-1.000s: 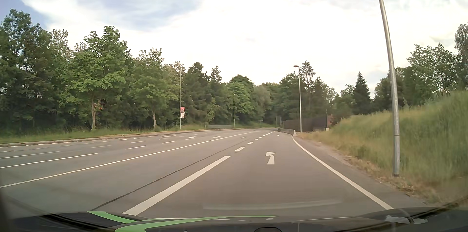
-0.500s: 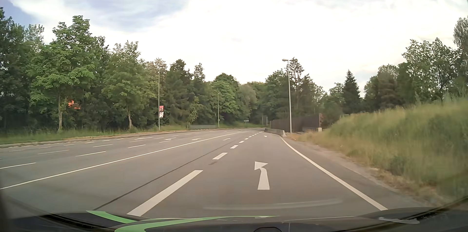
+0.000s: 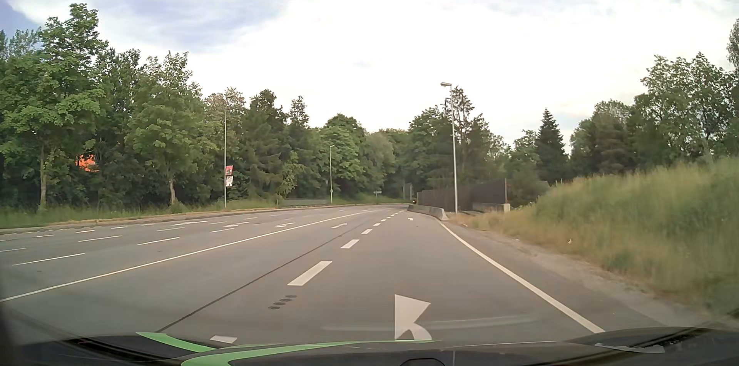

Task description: Follow the waypoints while adhering to traffic rules and regulations

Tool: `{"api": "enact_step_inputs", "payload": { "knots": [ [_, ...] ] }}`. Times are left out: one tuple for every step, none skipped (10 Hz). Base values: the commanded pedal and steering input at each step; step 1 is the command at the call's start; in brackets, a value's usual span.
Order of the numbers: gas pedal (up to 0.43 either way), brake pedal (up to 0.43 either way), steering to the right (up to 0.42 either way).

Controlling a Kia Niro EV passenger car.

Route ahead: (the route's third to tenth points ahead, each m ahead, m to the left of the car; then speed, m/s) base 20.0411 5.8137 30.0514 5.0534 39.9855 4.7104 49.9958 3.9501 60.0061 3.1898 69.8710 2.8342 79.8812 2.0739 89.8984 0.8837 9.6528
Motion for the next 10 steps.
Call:
{"api": "enact_step_inputs", "payload": {
  "knots": [
    [0.421, 0.000, 0.019],
    [0.421, 0.000, 0.018],
    [0.421, 0.000, 0.017],
    [0.421, 0.000, 0.016],
    [0.409, 0.000, 0.014],
    [0.398, 0.000, 0.011],
    [0.390, 0.000, 0.009],
    [0.378, 0.000, 0.005],
    [0.378, 0.000, 0.003],
    [0.370, 0.000, 0.001]
  ]
}}
